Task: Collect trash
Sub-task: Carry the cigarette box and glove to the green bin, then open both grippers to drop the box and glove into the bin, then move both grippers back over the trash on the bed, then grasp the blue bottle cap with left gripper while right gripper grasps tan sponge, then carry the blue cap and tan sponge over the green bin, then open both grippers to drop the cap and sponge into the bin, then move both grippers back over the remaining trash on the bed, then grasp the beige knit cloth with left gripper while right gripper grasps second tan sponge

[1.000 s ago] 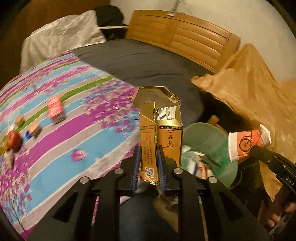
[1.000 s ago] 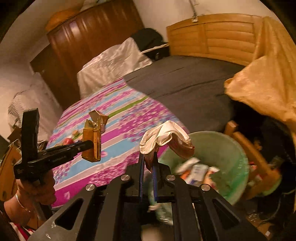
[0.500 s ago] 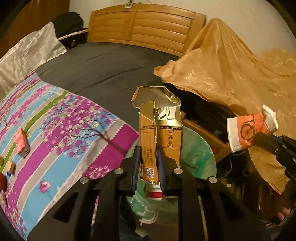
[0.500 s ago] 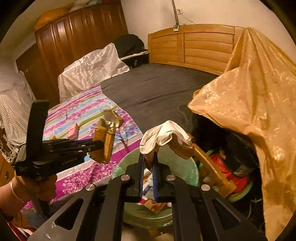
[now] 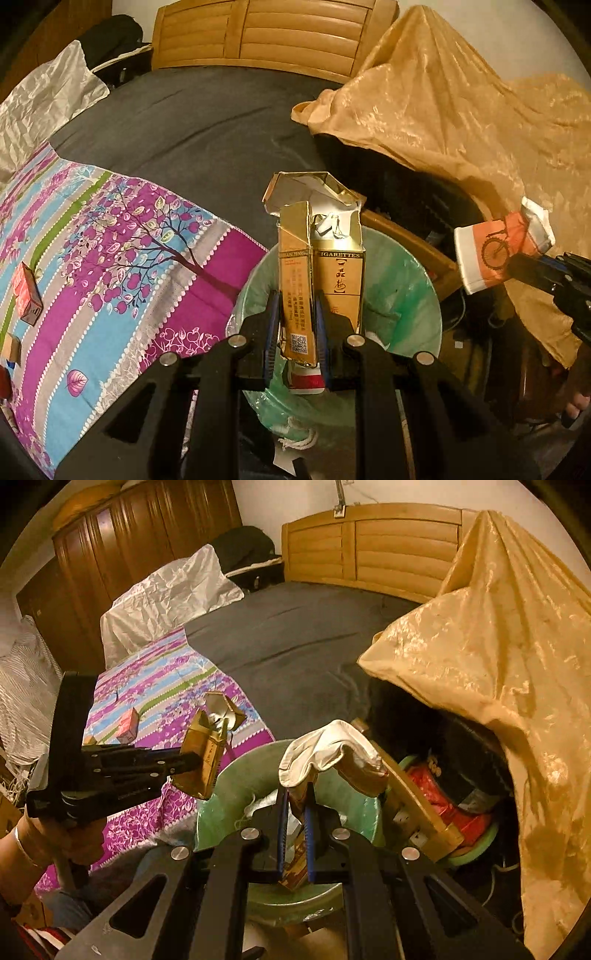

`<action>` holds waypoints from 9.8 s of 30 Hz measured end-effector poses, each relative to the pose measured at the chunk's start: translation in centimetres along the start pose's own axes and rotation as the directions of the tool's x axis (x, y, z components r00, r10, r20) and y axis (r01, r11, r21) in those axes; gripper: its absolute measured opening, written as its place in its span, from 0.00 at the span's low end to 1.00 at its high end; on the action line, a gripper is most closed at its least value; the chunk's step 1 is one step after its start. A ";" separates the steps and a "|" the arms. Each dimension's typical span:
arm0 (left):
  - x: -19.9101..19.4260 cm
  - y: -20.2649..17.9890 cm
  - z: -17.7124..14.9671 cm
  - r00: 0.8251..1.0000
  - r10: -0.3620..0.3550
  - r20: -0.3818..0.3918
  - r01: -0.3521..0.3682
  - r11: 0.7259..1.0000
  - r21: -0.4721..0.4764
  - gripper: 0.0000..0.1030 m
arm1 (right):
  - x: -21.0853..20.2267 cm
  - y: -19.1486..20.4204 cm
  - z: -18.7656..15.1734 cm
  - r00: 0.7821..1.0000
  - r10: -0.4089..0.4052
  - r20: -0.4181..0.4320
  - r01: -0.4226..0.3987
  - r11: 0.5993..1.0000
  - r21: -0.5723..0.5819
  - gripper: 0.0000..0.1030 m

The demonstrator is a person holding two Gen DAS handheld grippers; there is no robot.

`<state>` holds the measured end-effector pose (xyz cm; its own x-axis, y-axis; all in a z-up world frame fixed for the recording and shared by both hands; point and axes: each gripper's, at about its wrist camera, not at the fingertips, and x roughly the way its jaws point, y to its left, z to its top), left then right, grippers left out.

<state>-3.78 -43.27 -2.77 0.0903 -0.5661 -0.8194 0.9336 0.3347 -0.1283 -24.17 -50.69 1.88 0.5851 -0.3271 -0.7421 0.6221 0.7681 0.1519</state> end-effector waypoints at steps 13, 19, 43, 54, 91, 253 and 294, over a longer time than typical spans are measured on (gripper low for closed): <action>0.6 -0.4 -0.2 0.999 0.034 -0.006 -0.034 0.999 0.026 0.17 | 2.2 1.9 -0.1 0.999 0.007 -0.049 -0.010 0.999 -0.051 0.09; 0.9 -0.2 -0.2 0.999 0.042 -0.009 -0.042 0.999 0.020 0.17 | 3.1 2.3 0.0 0.998 0.011 -0.065 -0.015 0.997 -0.072 0.09; 1.6 0.2 -1.4 0.997 0.082 -0.012 -0.082 0.997 0.002 0.32 | 4.1 1.4 -0.6 0.998 -0.032 -0.048 0.028 0.998 -0.063 0.29; -1.5 8.5 -7.2 0.978 0.209 -0.027 -0.210 0.960 -0.187 0.32 | 5.4 6.9 0.7 0.997 0.077 0.016 -0.075 0.991 -0.108 0.29; -14.2 37.3 -29.9 0.860 0.470 -0.199 -0.424 0.441 -0.791 0.60 | 33.1 57.5 1.9 0.845 0.455 -0.281 -0.534 0.690 -0.488 0.68; -12.1 26.7 -23.3 0.803 0.577 -0.149 -0.550 0.622 -0.557 0.53 | 15.3 26.2 0.7 0.963 0.260 -0.067 -0.268 0.917 -0.296 0.45; -13.5 49.5 -29.8 0.823 0.568 0.008 -0.321 0.477 -0.818 0.37 | 48.3 79.3 6.0 0.802 0.389 -0.454 -0.597 0.514 -0.615 0.41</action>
<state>30.92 3.37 -14.69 0.6068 -0.2818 -0.7432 0.1320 0.9578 -0.2554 56.54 -8.84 -17.97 0.4750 0.2859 -0.8323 -0.3498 0.9292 0.1196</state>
